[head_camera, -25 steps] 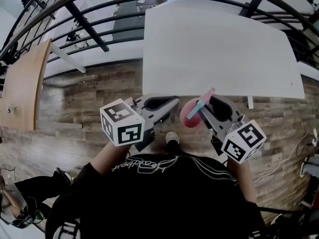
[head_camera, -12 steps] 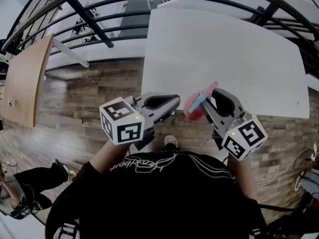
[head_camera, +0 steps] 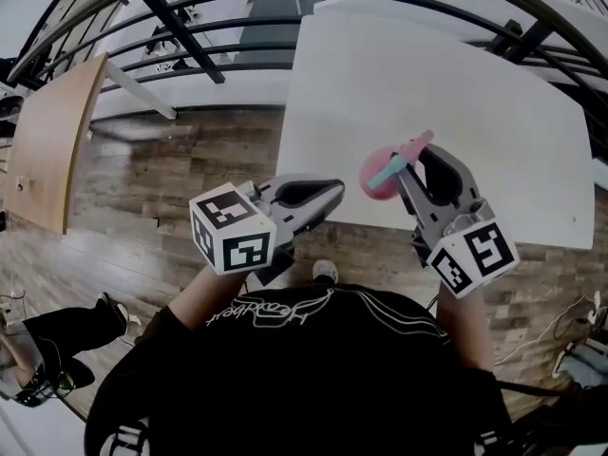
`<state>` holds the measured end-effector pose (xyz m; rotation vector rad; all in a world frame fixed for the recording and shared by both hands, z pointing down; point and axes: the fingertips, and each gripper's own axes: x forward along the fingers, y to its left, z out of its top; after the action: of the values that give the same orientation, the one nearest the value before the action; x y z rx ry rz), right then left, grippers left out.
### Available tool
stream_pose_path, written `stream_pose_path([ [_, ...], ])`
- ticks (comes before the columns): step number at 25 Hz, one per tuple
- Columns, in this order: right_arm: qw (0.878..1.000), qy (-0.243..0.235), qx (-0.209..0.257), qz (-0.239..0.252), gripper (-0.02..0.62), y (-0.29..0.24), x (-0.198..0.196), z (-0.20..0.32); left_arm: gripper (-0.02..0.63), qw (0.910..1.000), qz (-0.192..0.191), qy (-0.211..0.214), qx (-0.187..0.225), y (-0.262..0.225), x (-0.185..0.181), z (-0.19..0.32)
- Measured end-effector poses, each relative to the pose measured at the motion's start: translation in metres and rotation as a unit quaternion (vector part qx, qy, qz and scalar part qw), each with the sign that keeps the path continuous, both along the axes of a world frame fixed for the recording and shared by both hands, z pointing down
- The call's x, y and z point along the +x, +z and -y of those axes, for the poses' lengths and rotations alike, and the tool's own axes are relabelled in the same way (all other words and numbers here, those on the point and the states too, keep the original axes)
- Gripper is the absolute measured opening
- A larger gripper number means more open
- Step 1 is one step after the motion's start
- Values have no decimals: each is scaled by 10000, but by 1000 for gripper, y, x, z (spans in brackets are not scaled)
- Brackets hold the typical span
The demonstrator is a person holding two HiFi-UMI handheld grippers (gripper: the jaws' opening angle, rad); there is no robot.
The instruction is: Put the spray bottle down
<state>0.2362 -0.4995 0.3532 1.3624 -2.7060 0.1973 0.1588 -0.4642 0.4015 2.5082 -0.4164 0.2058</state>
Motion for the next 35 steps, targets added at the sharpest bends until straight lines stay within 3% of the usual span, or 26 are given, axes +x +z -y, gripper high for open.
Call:
stream_pose_path([
  [6,9993,84,345,-126,133,3,1,26,8,10000,-59,-38,-10,7,-2,13],
  [10,9995,56,301,103,133,14,2,40,8,10000,-26,-49,-20,14,-3,18],
  [24,9974,234,411,-549,133,100,4,81,8,9992,94,-296,-251,43,-21,26],
  [35,9974,296,451,-475,133,117,6,83,8,9983,74,-447,-359,51,-29,27],
])
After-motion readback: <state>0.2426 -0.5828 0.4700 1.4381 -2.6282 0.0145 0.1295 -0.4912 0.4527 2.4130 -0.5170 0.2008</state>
